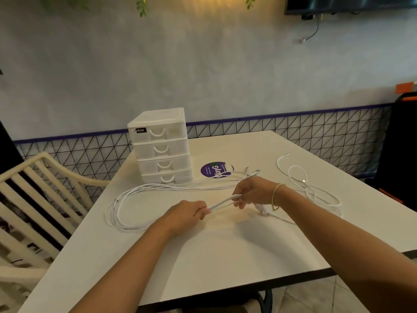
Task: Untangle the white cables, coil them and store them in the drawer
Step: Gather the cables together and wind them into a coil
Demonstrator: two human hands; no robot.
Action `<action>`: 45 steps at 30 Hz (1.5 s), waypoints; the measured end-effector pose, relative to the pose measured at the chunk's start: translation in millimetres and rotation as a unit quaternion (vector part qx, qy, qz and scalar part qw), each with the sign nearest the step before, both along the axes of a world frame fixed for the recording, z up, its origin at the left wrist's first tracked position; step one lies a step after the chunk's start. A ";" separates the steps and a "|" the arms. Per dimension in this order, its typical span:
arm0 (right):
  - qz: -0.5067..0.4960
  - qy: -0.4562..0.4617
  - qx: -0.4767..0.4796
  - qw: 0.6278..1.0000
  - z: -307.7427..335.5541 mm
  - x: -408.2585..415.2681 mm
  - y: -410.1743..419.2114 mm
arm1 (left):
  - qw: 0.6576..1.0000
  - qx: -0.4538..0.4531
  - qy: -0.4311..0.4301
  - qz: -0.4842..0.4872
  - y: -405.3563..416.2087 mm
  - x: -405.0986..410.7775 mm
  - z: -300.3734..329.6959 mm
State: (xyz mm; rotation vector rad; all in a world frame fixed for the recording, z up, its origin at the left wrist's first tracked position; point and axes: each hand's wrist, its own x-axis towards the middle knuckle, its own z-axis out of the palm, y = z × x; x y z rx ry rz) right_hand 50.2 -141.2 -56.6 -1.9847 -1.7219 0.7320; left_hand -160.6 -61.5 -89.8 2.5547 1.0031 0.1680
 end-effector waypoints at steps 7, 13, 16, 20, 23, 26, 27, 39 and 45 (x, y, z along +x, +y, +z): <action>0.026 -0.086 -0.073 0.993 -0.4 -8.9 -6.2 | 1.000 0.024 -0.012 0.011 7.0 -2.9 6.7; 0.039 -0.131 -0.079 0.987 0.9 1.6 -14.4 | 1.000 0.022 -0.007 0.018 12.6 -4.1 10.1; 0.019 -0.106 -0.042 0.993 -4.8 5.6 -16.1 | 0.999 0.022 -0.010 0.028 14.7 -5.3 7.9; 0.015 -0.097 0.015 0.995 -8.9 4.7 -20.4 | 0.998 0.024 -0.029 0.040 11.4 -3.7 4.5; 0.077 -0.112 -0.003 0.991 -6.6 -10.5 -21.5 | 0.997 0.034 -0.037 0.065 13.5 -2.8 5.6; 0.137 -0.180 -0.004 0.974 -11.4 -25.3 -25.8 | 0.995 0.044 -0.039 0.079 19.0 -1.3 6.0; 0.127 -0.187 -0.008 0.974 -11.1 -26.1 -26.4 | 0.995 0.043 -0.043 0.080 19.7 -1.5 6.2; 0.052 -0.285 -0.017 0.957 1.9 -5.5 -19.3 | 0.998 -0.015 -0.048 -0.026 12.9 -18.8 3.5; 0.043 -0.266 -0.008 0.963 5.6 4.2 -17.2 | 0.998 -0.031 -0.036 0.038 30.1 -51.6 -8.7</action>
